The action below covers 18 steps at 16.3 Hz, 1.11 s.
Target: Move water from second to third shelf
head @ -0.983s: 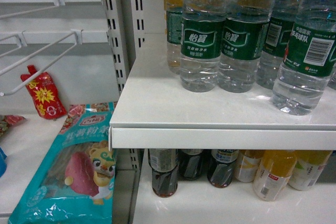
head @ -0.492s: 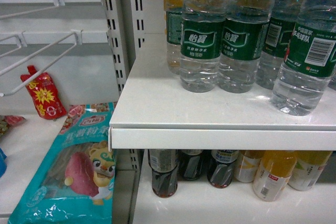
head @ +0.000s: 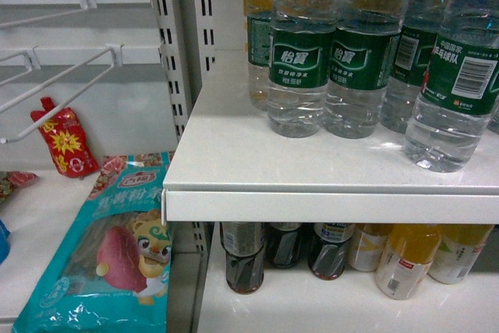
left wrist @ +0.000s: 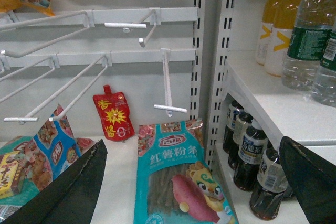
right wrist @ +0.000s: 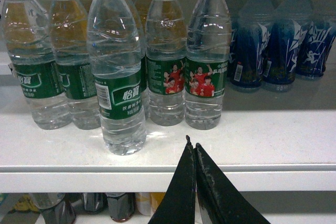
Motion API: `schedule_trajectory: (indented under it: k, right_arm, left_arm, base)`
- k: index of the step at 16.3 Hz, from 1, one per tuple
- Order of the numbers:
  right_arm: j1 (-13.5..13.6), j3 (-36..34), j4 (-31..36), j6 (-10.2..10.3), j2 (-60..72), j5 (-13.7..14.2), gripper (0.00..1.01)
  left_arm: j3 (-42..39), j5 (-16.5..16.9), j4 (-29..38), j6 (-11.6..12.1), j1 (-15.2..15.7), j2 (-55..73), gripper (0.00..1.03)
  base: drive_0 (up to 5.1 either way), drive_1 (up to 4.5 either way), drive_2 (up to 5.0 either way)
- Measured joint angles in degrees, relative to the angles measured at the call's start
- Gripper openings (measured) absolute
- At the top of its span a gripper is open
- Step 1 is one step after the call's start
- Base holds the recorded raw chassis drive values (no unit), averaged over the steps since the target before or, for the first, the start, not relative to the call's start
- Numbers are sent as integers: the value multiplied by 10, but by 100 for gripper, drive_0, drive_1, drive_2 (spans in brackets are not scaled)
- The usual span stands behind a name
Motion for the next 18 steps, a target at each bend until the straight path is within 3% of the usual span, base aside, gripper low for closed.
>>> schedule_trajectory:
  k: [7, 8, 9, 10, 18]
  right_arm:
    - [0, -34, -35, 0, -70, 0, 2]
    - [0, -41, -56, 0, -95, 0, 2]
    - [0, -50, -134, 0, -168, 0, 2]
    - [0, -48, -113, 0, -177, 0, 2]
    - [0, -50, -123, 0, -177, 0, 2]
  left_arm:
    - [0, 0, 0, 0, 0, 0, 98]
    - [0, 0, 0, 0, 0, 0, 98]
    - [0, -1, 0, 0, 0, 0, 98]
    - [0, 1, 0, 0, 0, 0, 98]
    - [0, 0, 0, 0, 0, 0, 98]
  base:
    - [0, 0, 0]
    - [0, 0, 0]
    - [0, 0, 0]
    - [0, 0, 0]
    - [0, 0, 0]
